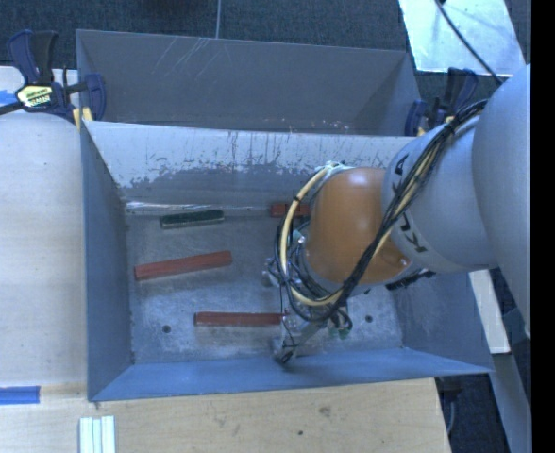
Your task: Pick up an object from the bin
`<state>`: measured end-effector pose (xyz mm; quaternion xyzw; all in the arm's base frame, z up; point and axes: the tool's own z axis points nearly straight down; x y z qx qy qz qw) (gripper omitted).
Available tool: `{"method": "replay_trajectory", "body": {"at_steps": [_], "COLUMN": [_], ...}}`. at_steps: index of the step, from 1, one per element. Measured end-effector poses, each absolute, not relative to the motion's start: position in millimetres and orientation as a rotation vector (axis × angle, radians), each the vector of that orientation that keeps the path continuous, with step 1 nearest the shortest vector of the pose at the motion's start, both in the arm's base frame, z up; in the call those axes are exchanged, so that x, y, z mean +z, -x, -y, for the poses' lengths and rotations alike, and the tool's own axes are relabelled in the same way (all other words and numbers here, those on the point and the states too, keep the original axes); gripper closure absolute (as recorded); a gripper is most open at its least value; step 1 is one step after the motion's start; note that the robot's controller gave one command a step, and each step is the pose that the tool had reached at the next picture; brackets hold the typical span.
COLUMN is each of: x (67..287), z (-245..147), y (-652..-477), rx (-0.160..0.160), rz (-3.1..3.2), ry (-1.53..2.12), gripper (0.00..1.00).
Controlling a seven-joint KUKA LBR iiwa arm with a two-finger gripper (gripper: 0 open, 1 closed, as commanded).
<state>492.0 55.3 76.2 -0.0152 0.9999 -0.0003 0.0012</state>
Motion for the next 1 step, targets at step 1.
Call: {"method": "replay_trajectory", "body": {"at_steps": [1], "x": [76.4], "z": [-55.7], "y": [-491.8], "rx": [0.000], "rz": [-3.139], "ry": [0.048], "gripper": [1.00]}}
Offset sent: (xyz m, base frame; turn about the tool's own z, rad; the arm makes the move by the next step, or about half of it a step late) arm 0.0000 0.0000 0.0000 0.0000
